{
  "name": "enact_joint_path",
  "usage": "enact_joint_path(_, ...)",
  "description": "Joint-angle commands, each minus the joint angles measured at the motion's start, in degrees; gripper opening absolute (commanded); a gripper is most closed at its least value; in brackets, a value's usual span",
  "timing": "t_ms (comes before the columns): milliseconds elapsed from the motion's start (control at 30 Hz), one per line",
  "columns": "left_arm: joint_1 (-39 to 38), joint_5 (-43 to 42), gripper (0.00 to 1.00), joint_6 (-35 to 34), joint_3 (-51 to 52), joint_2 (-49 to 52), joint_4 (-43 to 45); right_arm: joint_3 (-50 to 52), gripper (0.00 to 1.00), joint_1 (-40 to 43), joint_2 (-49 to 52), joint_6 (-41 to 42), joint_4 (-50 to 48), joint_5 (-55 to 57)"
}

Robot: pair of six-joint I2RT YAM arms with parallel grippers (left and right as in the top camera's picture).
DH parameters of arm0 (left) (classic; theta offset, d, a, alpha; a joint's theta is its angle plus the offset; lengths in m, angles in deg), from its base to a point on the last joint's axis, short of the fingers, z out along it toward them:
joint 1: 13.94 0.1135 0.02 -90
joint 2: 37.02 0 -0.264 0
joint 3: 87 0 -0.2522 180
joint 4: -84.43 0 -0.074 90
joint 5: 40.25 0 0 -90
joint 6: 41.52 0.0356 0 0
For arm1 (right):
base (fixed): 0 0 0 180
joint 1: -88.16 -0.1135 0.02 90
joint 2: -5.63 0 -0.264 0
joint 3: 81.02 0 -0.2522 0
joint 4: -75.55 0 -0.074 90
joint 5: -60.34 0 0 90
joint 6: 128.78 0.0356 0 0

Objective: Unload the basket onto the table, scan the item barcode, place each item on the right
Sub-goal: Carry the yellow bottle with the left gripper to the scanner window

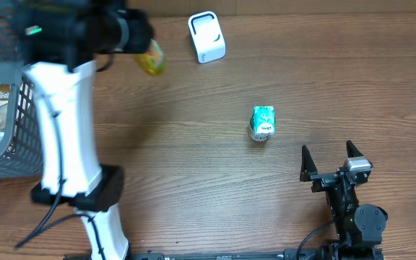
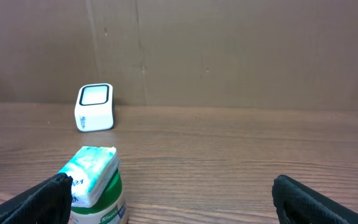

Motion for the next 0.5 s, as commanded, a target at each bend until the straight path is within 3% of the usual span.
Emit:
enact_joint_path(0, -5.25, 6.38, 0.21, -3.45, -0.22, 4.39, -0.22, 0.61, 1.00, 0.13, -0.50, -0.02, -0.17, 0.57)
enact_joint_path(200, -14.36, 13.03, 0.22, -10.03, -0.22, 13.25, 0.44, 0.61, 1.00, 0.13, -0.50, -0.02, -0.17, 0.57)
enact_joint_path(467, -22.51, 22.99, 0.25, -17.86, -0.24, 17.73, 5.01, 0.61, 1.00, 0.13, -0.50, -0.02, -0.17, 0.57)
